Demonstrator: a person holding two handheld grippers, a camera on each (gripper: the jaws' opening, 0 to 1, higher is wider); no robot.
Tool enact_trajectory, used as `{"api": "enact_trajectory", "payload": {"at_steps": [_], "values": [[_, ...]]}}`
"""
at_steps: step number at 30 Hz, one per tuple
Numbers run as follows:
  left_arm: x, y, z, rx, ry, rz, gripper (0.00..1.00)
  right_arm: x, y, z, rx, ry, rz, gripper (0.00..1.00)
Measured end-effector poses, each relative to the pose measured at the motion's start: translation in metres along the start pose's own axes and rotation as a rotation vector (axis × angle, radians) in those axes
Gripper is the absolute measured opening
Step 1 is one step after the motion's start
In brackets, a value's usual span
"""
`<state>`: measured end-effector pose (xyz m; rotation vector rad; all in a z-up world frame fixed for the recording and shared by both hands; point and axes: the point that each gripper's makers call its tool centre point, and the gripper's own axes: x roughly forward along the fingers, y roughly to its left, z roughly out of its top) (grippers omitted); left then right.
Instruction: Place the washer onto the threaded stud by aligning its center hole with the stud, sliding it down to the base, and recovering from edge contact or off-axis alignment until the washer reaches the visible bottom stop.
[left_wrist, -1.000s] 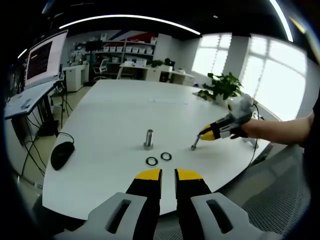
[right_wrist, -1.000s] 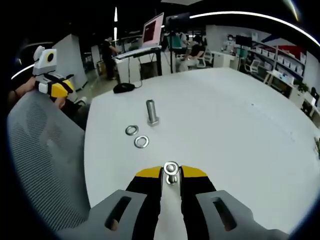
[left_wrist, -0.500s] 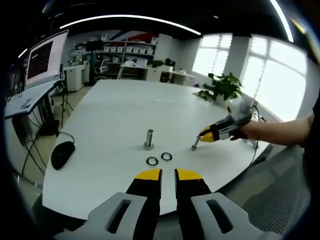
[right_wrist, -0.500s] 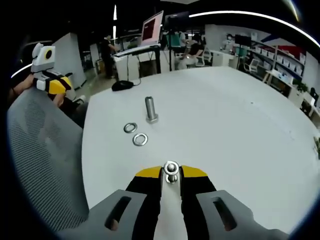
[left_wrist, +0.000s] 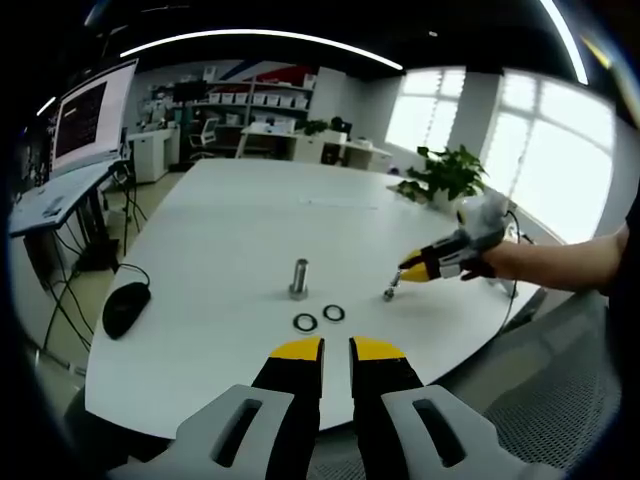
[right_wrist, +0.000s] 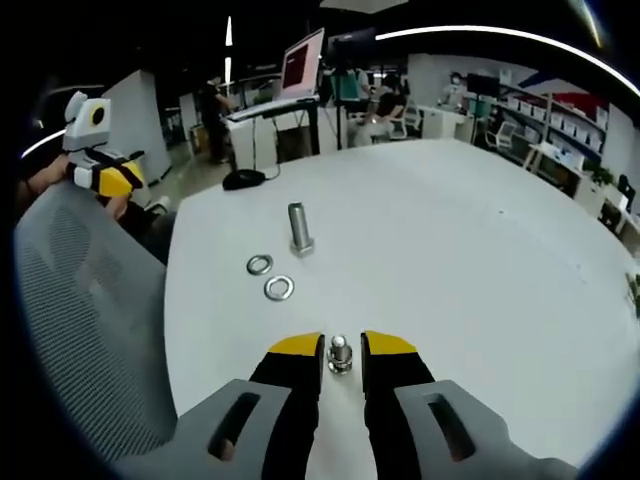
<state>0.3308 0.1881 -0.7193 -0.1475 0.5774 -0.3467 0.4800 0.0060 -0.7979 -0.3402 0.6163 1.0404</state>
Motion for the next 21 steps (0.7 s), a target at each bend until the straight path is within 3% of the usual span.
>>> {"api": "enact_trajectory", "payload": {"at_steps": [21], "values": [[0.000, -0.001, 0.000, 0.000, -0.003, -0.003, 0.07, -0.012, -0.011, 0.029, -0.010, -0.121, -0.064, 0.16]]}}
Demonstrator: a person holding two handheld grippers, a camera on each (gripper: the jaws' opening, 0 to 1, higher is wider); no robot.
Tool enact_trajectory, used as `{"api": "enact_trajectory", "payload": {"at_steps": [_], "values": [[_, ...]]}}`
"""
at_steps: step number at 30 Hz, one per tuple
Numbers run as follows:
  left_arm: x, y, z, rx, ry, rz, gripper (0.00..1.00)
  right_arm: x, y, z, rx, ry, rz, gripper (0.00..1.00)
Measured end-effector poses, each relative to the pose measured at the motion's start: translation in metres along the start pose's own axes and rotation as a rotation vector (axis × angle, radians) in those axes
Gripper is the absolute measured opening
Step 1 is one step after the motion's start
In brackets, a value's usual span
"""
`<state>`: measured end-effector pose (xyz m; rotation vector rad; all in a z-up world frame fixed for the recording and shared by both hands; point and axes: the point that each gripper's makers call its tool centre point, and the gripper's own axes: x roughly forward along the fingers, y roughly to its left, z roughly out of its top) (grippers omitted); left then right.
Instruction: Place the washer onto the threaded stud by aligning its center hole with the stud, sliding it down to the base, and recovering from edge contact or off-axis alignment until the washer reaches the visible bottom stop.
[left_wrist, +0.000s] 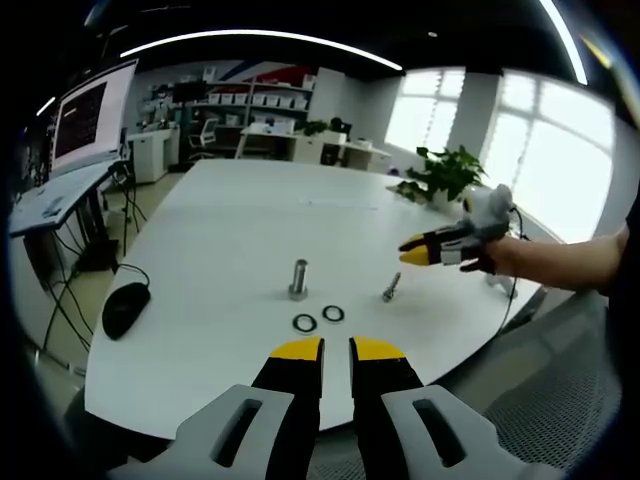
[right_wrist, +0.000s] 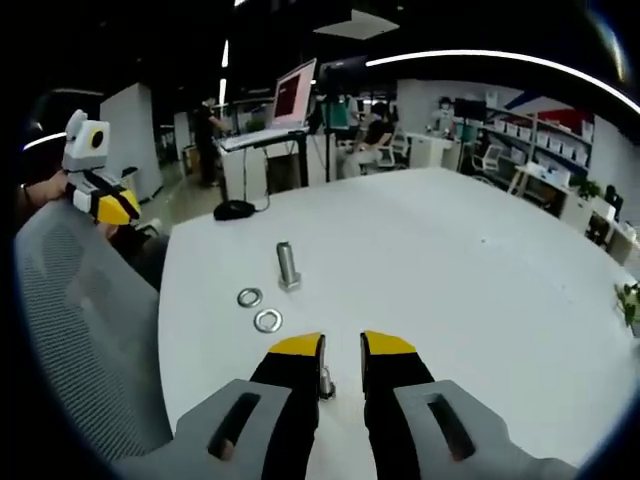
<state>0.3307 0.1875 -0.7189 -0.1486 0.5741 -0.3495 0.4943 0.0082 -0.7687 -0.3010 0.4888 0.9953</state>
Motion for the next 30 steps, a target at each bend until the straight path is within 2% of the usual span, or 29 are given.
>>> {"api": "enact_trajectory", "payload": {"at_steps": [5, 7, 8, 12, 14, 16, 17, 18, 20, 23, 27, 30], "values": [[0.000, 0.000, 0.000, 0.000, 0.000, 0.000, 0.07, -0.007, -0.011, 0.016, -0.009, -0.066, -0.056, 0.16], [0.000, 0.000, 0.000, 0.000, -0.001, 0.000, 0.07, -0.014, -0.026, 0.026, -0.059, -0.093, -0.143, 0.16], [0.000, 0.000, 0.000, 0.000, -0.001, 0.000, 0.07, -0.015, -0.027, 0.028, -0.065, -0.103, -0.149, 0.17], [-0.001, 0.000, 0.000, -0.001, -0.001, 0.001, 0.07, -0.031, -0.042, 0.054, 0.026, -0.210, -0.189, 0.17], [-0.001, 0.000, 0.000, -0.001, -0.001, 0.001, 0.07, -0.042, -0.054, 0.064, 0.038, -0.243, -0.225, 0.17], [-0.001, 0.000, 0.001, -0.001, -0.002, 0.001, 0.07, -0.053, -0.066, 0.069, 0.043, -0.243, -0.263, 0.17], [-0.001, 0.000, 0.000, 0.000, -0.002, 0.000, 0.07, -0.057, -0.070, 0.071, 0.055, -0.251, -0.268, 0.18], [-0.001, 0.000, 0.000, 0.000, -0.001, -0.001, 0.07, -0.063, -0.070, 0.078, 0.106, -0.292, -0.250, 0.18], [-0.001, -0.001, 0.000, 0.001, 0.000, -0.003, 0.07, -0.075, -0.071, 0.079, 0.160, -0.312, -0.228, 0.19], [-0.001, -0.001, 0.001, 0.003, -0.001, -0.005, 0.07, -0.093, -0.069, 0.076, 0.177, -0.318, -0.224, 0.19], [-0.002, -0.001, 0.004, 0.008, -0.021, -0.006, 0.07, -0.116, -0.053, 0.067, 0.205, -0.309, -0.207, 0.20], [-0.001, -0.001, 0.002, 0.014, -0.010, -0.011, 0.07, -0.129, -0.041, 0.059, 0.204, -0.291, -0.198, 0.20]]}}
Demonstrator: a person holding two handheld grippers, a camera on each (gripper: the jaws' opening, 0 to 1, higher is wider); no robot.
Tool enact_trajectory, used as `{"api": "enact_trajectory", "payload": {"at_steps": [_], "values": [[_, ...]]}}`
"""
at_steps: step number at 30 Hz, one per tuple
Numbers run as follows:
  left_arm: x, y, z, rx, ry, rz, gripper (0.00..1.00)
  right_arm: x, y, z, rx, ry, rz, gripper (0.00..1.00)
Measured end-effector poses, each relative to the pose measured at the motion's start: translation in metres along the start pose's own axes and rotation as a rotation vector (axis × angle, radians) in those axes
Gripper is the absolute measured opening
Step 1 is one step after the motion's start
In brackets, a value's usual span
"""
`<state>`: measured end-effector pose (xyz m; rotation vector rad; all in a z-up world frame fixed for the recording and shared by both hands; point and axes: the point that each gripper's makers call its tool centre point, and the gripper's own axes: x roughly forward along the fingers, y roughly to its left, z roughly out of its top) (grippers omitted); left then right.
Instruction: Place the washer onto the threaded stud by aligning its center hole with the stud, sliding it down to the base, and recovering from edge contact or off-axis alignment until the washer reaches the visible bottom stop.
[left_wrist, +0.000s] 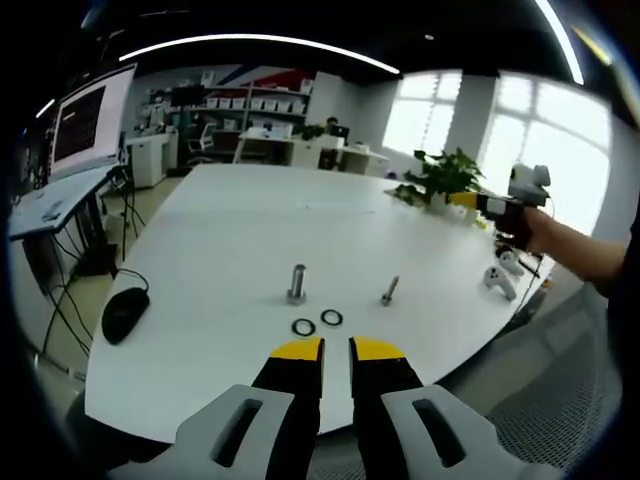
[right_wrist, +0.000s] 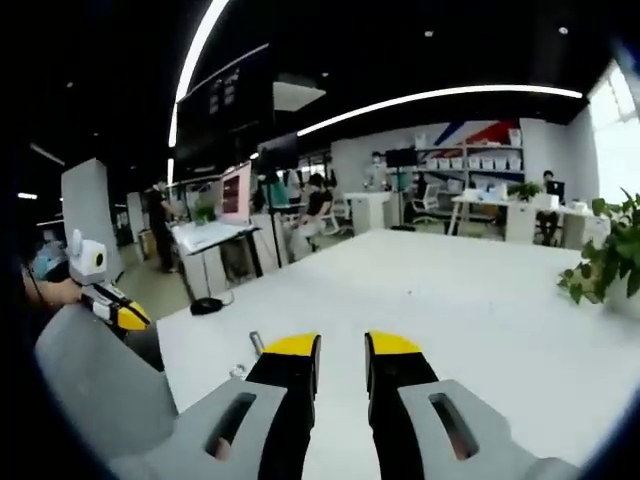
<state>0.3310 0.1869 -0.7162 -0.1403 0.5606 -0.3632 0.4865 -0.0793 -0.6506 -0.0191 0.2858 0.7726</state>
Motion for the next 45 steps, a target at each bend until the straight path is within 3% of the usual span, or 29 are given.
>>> {"api": "enact_trajectory", "payload": {"at_steps": [7, 12, 17, 20, 23, 27, 29, 32, 37, 42, 45], "values": [[0.000, 0.000, 0.000, 0.002, 0.002, -0.001, 0.07, -0.042, 0.025, -0.017, 0.037, 0.040, 0.052, 0.21], [0.000, -0.001, 0.001, 0.018, -0.002, -0.007, 0.07, -0.069, 0.031, -0.037, 0.056, 0.095, 0.025, 0.21], [0.001, -0.001, -0.001, 0.025, 0.006, -0.005, 0.07, -0.083, 0.045, -0.055, 0.084, 0.137, 0.036, 0.21], [0.001, -0.002, 0.001, 0.049, 0.000, -0.010, 0.07, -0.091, 0.054, -0.071, 0.033, 0.180, 0.054, 0.21], [0.000, -0.007, 0.005, 0.070, -0.025, -0.036, 0.08, -0.098, 0.056, -0.084, 0.116, 0.178, 0.065, 0.21], [0.000, 0.002, 0.004, 0.080, -0.014, 0.013, 0.08, -0.102, 0.068, -0.090, 0.113, 0.173, 0.094, 0.21], [0.000, -0.001, 0.004, 0.073, -0.007, 0.007, 0.08, -0.103, 0.069, -0.093, 0.122, 0.186, 0.100, 0.21], [-0.001, -0.004, 0.005, 0.083, -0.002, 0.010, 0.08, -0.106, 0.075, -0.084, 0.185, 0.149, 0.116, 0.21], [-0.001, -0.008, 0.010, 0.126, 0.017, 0.018, 0.09, -0.107, 0.089, -0.086, 0.179, 0.168, 0.134, 0.21], [0.006, -0.009, 0.014, 0.263, 0.087, -0.001, 0.11, -0.103, 0.100, -0.086, 0.120, 0.178, 0.131, 0.20], [0.015, -0.011, 0.022, 0.292, 0.095, -0.023, 0.12, -0.103, 0.096, -0.091, 0.139, 0.191, 0.122, 0.20]]}}
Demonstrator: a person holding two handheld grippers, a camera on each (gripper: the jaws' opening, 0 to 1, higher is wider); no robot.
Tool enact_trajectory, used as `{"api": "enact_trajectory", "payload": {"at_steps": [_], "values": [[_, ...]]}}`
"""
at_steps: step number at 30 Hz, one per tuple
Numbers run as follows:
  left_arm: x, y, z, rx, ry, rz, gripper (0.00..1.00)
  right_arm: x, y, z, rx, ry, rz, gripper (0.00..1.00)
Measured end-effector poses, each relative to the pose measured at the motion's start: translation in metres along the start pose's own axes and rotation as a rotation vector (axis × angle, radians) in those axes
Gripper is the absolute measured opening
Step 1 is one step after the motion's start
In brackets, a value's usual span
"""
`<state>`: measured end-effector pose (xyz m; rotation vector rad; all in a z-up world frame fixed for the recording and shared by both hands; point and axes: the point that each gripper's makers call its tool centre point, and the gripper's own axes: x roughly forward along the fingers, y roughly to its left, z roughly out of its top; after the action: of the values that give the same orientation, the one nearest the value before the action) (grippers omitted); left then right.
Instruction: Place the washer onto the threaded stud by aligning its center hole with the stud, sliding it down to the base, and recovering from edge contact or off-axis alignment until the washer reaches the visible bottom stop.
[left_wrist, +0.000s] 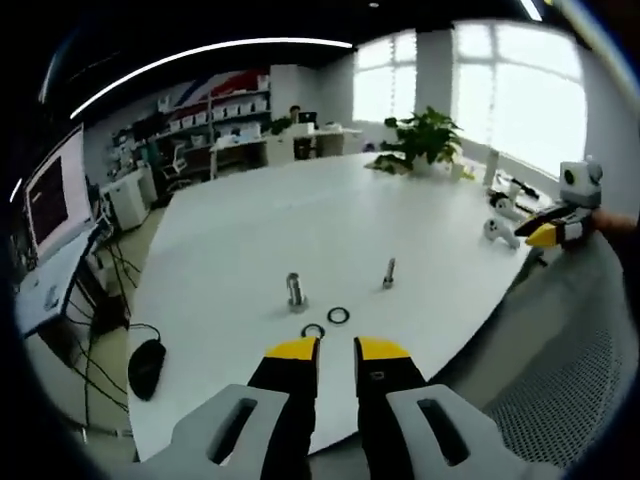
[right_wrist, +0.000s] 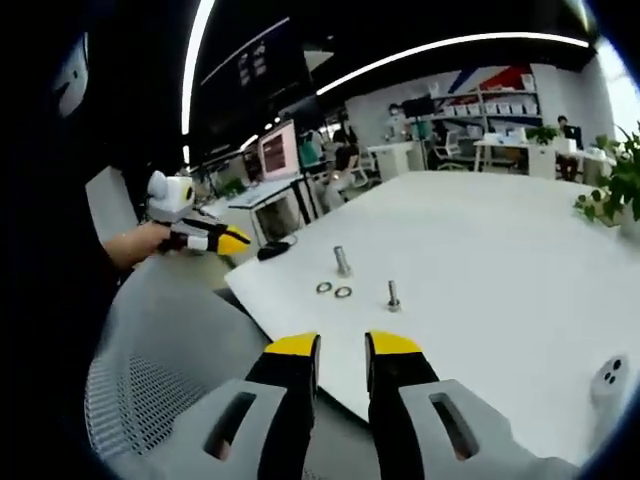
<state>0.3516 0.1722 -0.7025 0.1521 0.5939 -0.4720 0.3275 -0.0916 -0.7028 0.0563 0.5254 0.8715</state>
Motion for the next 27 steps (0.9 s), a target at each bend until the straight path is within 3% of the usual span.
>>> {"api": "enact_trajectory", "payload": {"at_steps": [2, 5, 7, 9, 13, 17, 19, 22, 24, 27], "values": [[0.009, -0.001, 0.003, 0.001, 0.010, -0.043, 0.14, 0.000, -0.004, 0.002, -0.003, -0.004, -0.030, 0.20], [0.018, 0.002, 0.004, 0.011, 0.034, -0.069, 0.16, -0.002, -0.005, 0.001, -0.149, 0.054, -0.084, 0.19], [0.025, 0.005, 0.005, 0.027, 0.058, -0.083, 0.16, -0.001, 0.001, 0.003, -0.122, 0.040, -0.074, 0.19], [0.034, 0.008, 0.002, 0.050, 0.094, -0.099, 0.16, -0.001, 0.006, -0.002, -0.024, 0.061, -0.047, 0.18], [0.054, 0.018, -0.005, 0.096, 0.156, -0.111, 0.16, -0.002, 0.005, 0.005, -0.028, 0.027, -0.057, 0.16], [0.073, 0.029, -0.019, 0.141, 0.234, -0.124, 0.16, 0.000, 0.002, -0.002, -0.094, 0.044, -0.061, 0.16], [0.082, 0.033, -0.025, 0.145, 0.253, -0.132, 0.16, -0.001, -0.001, 0.006, -0.205, 0.025, -0.082, 0.16], [0.094, 0.036, -0.032, 0.133, 0.274, -0.153, 0.16, -0.001, -0.005, -0.002, -0.138, 0.060, -0.095, 0.16], [0.101, 0.040, -0.038, 0.152, 0.298, -0.158, 0.16, -0.003, -0.008, 0.000, -0.085, 0.028, -0.097, 0.16], [0.113, 0.044, -0.043, 0.201, 0.314, -0.160, 0.16, -0.004, -0.012, 0.001, -0.078, 0.018, -0.104, 0.16]]}}
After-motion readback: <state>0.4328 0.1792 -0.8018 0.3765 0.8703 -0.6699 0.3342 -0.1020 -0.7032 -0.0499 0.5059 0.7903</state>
